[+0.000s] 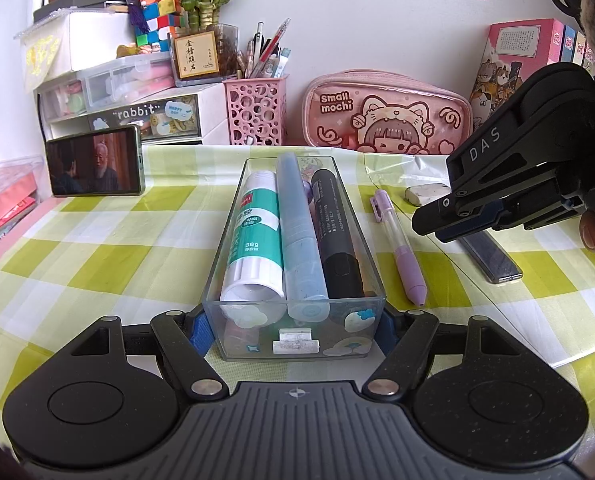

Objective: Organize stationery
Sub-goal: 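Move the right gripper to the dark grey slim case and grasp it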

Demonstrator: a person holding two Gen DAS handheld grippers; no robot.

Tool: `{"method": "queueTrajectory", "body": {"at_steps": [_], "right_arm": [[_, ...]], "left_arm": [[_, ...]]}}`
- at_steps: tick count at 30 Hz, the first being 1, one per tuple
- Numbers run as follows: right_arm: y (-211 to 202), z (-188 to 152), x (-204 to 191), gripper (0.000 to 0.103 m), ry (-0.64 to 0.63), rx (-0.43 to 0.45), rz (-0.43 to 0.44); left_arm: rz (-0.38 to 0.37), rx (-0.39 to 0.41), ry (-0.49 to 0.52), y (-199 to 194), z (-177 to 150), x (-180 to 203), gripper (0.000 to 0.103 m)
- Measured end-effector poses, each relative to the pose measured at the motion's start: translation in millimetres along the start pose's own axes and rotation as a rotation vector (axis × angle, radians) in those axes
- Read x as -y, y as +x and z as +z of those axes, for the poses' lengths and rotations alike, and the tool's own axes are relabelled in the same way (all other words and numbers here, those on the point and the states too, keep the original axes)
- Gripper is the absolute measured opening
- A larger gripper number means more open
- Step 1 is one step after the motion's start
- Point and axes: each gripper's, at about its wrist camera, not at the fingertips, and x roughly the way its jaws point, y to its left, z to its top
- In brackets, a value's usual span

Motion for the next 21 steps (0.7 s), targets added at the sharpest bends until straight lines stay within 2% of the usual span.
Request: {"method": "queueTrajectory", "body": {"at_steps": [5,11,17,21], "right_arm": [[-15,6,26,0.028,0.090,0.060,-0.035],[-24,6,51,0.029,0.118,0.069,-0.128],[-18,7,30,0.029,0.037,0.052,-0.105],[-10,12,22,0.029,-0.004,0.049,-0.161]], "left_arm": [[0.000,0.000,0.000,0,0,0,0.072],[0.000,0.000,0.000,0,0,0,0.072],[0.000,0.000,0.000,0,0,0,0.072],[0.000,0.000,0.000,0,0,0,0.072]]}}
